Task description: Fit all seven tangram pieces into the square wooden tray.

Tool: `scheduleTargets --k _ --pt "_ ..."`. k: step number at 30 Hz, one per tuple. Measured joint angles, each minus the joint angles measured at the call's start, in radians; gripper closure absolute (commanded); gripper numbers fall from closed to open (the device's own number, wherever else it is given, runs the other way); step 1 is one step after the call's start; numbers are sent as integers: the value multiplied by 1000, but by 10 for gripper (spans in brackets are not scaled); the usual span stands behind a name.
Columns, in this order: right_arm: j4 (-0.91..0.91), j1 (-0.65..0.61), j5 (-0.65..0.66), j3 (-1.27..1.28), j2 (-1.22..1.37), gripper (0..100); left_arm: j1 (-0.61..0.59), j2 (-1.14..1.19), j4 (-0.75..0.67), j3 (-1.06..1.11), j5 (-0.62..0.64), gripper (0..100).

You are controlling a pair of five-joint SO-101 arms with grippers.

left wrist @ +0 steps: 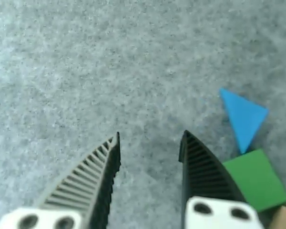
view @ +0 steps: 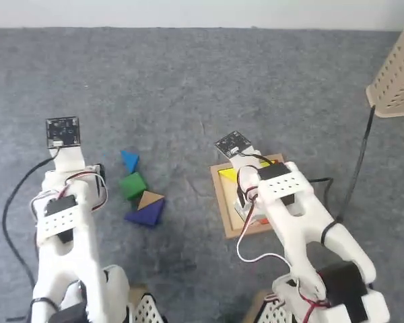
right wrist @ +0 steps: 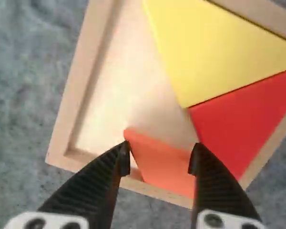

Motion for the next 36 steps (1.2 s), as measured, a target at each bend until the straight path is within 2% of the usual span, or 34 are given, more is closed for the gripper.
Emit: scheduleTargets --k 6,9,13,19,25,30,36 --pt "12 5 -6 0 -86 775 -49 0 0 0 20 805" --pt "26 6 -49 0 -146 775 -52 2 15 -40 25 804" --pt "91 46 -72 2 -241 775 17 110 195 -204 25 804" --pt "126 232 -20 109 -445 775 74 353 549 -546 12 804" --pt "129 459 115 239 -529 775 233 361 698 -618 -77 804" --pt "68 601 178 250 -532 775 272 374 674 -601 -40 804" --pt "86 606 226 63 -373 777 262 374 471 -454 32 804"
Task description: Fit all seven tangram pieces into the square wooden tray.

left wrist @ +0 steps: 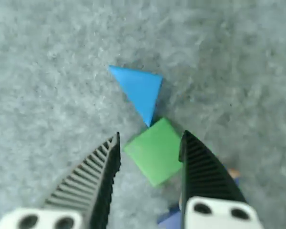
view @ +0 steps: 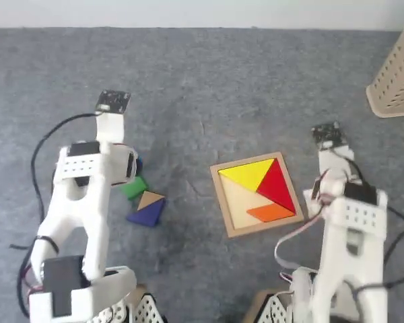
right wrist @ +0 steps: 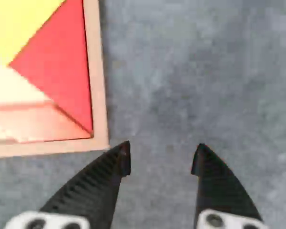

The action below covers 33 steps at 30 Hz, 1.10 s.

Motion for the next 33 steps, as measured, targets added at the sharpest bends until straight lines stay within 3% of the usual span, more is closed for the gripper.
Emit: scheduleTargets --k 5,10,33 --pt "87 -58 21 -238 345 776 -72 3 -107 26 14 804" --pt "91 -126 -26 -348 560 779 -75 12 -126 32 12 804" --pt "26 -109 -66 -377 706 973 -77 12 -127 32 12 804"
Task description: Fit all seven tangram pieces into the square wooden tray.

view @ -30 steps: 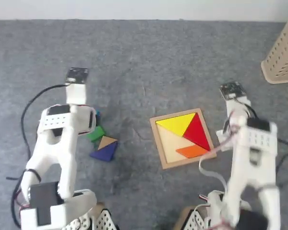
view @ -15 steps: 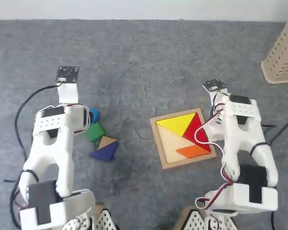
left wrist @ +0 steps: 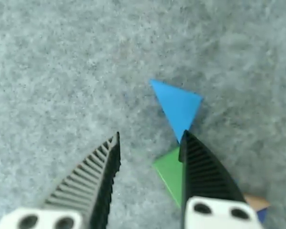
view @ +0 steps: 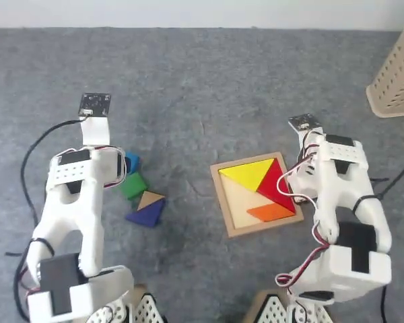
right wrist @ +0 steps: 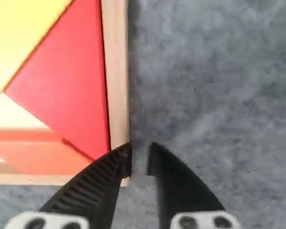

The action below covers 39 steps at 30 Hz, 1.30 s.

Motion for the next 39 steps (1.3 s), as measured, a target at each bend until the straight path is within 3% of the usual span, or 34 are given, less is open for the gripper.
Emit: scheduleTargets --k 9,20,24,32,39 --pt "-6 -43 -55 -3 51 975 0 0 0 0 0 804" --pt "0 -233 -226 147 -186 973 20 0 0 11 0 804" --pt "12 -238 -264 149 -279 973 23 -20 60 -12 -3 806" --pt "72 -173 -230 270 -552 935 149 -186 400 -58 -258 805" --pt "-8 -64 -61 534 -700 917 163 -98 437 -87 -425 806"
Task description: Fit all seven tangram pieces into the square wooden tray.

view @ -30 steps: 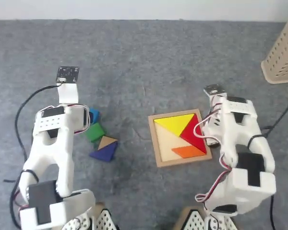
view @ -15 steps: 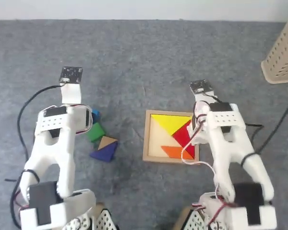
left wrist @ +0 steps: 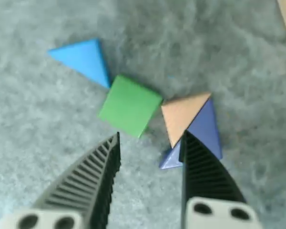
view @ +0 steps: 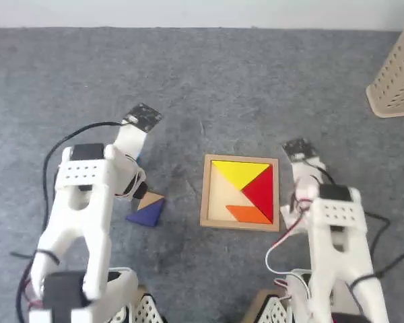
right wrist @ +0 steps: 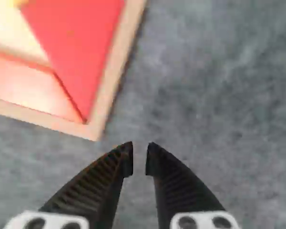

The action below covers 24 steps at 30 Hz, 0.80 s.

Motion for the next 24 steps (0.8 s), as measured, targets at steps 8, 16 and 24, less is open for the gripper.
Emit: scheduleTargets --k 8,16,24 --pt "-95 149 109 181 -66 915 61 270 0 -123 -46 807" --pt "-167 157 114 245 -101 914 69 370 -14 -161 -54 807" --pt "-175 157 114 250 -101 916 72 450 -55 -206 -48 810"
